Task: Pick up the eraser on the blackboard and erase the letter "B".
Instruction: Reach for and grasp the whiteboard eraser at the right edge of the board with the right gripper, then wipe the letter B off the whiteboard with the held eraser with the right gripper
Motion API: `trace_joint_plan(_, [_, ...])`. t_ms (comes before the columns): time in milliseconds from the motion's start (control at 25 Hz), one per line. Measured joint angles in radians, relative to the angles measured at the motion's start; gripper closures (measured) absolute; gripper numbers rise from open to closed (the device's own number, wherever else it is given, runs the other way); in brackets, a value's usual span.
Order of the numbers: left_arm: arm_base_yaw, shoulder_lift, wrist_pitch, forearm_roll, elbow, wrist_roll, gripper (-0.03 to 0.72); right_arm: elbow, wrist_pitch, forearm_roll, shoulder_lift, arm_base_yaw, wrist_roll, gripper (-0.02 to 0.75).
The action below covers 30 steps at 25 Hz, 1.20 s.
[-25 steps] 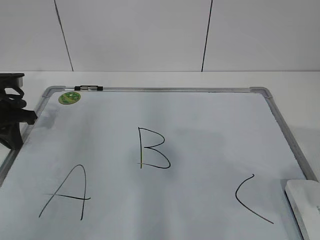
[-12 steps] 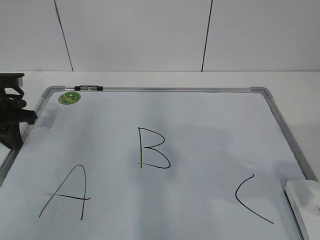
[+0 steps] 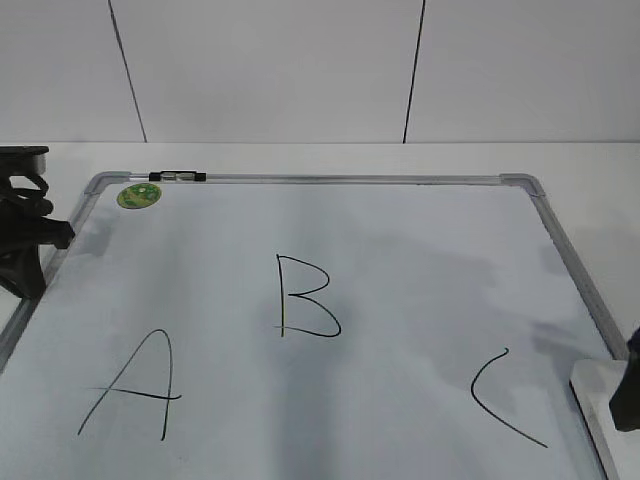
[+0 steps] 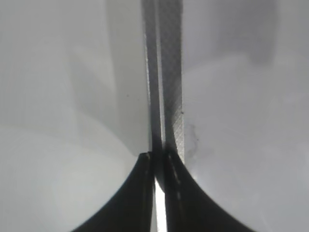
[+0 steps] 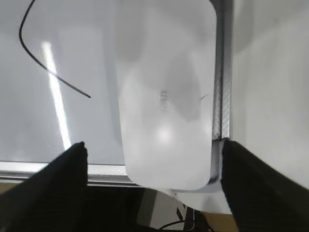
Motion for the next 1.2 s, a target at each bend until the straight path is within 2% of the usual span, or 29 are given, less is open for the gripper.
trace_joint_plan(480, [0.0,0.0,0.002,0.0,0.0,0.0,0.669,-0.006,-0.074,-0.034,0.134,0.0,0.0,0.073])
trace_joint_plan(1200, [0.0,0.0,0.002,0.0,-0.002,0.0,0.669,-0.006,-0.13,-0.016,0.155,0.0,-0.004,0.073])
